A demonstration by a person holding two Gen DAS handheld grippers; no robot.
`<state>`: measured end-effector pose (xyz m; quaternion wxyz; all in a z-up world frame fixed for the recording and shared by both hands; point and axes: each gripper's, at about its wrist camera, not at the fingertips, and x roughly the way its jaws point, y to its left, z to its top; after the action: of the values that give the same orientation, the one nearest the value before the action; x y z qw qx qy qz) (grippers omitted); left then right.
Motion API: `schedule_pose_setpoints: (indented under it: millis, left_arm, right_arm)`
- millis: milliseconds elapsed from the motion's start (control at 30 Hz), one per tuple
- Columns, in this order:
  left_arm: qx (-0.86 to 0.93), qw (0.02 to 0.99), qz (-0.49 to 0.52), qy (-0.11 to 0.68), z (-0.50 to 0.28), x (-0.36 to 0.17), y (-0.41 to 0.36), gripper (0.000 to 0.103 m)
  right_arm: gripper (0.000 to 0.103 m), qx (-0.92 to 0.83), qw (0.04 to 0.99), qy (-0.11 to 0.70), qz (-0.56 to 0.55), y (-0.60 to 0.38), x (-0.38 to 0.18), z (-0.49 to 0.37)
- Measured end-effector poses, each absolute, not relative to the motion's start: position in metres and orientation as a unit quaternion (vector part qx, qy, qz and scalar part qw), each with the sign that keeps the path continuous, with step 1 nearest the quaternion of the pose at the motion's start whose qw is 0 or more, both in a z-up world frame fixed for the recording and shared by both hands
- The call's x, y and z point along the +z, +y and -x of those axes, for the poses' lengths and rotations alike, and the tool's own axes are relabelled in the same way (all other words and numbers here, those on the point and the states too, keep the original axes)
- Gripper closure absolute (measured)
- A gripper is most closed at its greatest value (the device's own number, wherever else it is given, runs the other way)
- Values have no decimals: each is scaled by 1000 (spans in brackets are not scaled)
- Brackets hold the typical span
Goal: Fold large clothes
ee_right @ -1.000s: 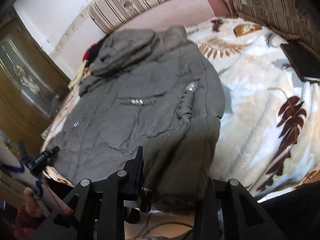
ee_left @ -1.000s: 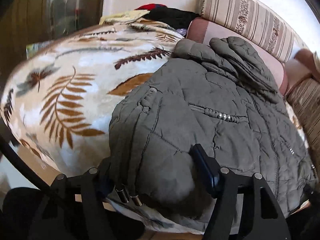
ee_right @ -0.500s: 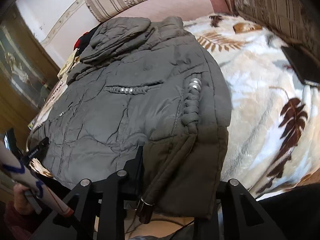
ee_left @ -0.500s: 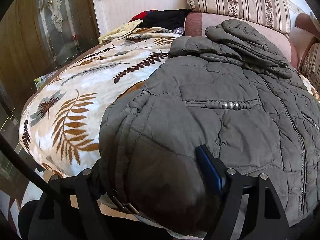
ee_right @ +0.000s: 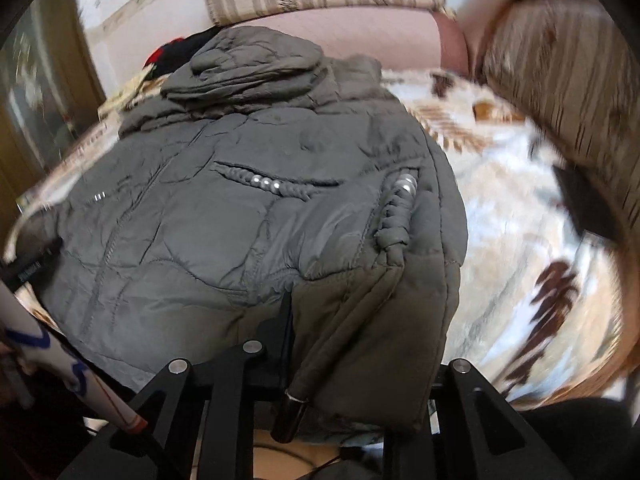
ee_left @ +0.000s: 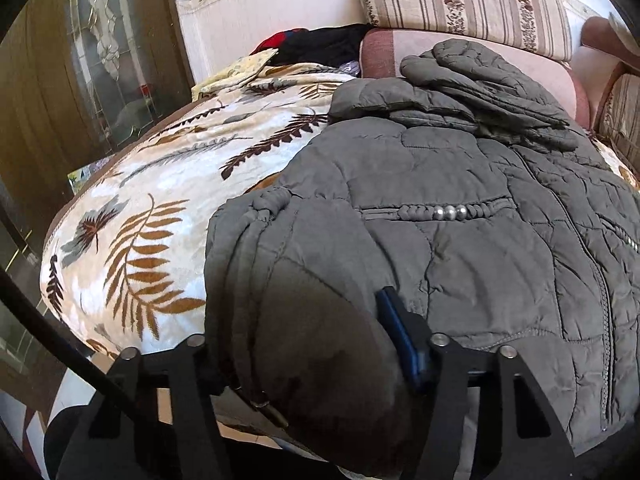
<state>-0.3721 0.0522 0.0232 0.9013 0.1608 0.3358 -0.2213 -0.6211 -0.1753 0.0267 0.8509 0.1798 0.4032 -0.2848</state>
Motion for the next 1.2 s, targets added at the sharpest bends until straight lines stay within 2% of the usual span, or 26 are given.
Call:
schedule_pose_setpoints:
  millis: [300,967,1200]
  left_arm:
    - [-222,902,-168,331,374,23,49,49]
    - [-222,902,-168,331,375,23,48,52]
    - [-229,902,-168,325,378,25,45,61]
  right_arm:
    - [79,-294,849,411,-154,-171,27,617]
    - [79,-297,848,412,-151,-170,28,617]
    - [79,-297,851,407,-148,-167,29,618]
